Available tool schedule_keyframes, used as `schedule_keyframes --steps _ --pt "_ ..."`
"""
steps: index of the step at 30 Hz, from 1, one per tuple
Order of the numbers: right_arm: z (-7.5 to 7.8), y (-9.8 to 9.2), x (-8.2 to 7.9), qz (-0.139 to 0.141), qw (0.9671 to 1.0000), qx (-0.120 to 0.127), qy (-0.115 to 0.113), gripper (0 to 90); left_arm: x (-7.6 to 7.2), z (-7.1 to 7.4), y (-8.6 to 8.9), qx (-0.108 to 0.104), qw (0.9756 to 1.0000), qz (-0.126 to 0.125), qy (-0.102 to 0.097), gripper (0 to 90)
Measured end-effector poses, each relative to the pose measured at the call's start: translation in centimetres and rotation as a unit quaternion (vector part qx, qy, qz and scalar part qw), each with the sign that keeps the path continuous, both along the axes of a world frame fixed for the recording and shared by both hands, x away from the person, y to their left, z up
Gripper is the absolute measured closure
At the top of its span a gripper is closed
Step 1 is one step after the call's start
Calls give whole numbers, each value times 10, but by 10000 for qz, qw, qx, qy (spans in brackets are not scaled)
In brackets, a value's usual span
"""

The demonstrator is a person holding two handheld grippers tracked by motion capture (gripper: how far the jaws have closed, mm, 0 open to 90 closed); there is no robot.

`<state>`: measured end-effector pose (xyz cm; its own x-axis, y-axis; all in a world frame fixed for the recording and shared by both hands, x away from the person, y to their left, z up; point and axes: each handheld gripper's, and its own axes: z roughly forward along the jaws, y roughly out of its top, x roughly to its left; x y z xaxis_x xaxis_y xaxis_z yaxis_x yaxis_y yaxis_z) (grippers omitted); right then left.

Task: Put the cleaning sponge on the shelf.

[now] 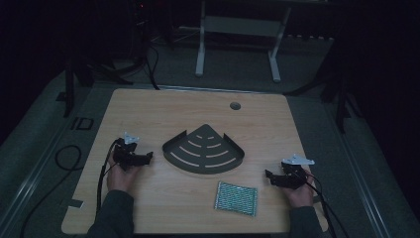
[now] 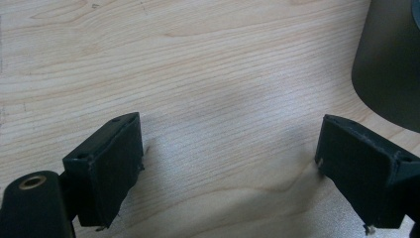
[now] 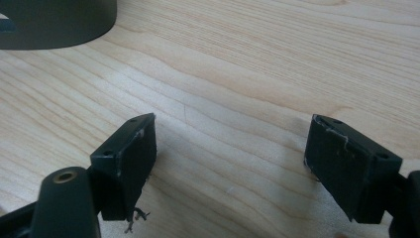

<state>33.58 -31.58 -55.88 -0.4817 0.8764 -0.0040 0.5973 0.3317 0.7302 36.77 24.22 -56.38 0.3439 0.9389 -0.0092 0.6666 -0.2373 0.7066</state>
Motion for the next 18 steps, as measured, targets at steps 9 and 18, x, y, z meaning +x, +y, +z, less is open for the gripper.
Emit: schedule_keyframes --steps 9,18 --pt "2 0 -1 -130 9998 63 98 220 0 0 0 0 10000 9 3 118" --pt "18 3 -12 124 9996 201 120 366 0 0 0 2 10000 18 4 118"
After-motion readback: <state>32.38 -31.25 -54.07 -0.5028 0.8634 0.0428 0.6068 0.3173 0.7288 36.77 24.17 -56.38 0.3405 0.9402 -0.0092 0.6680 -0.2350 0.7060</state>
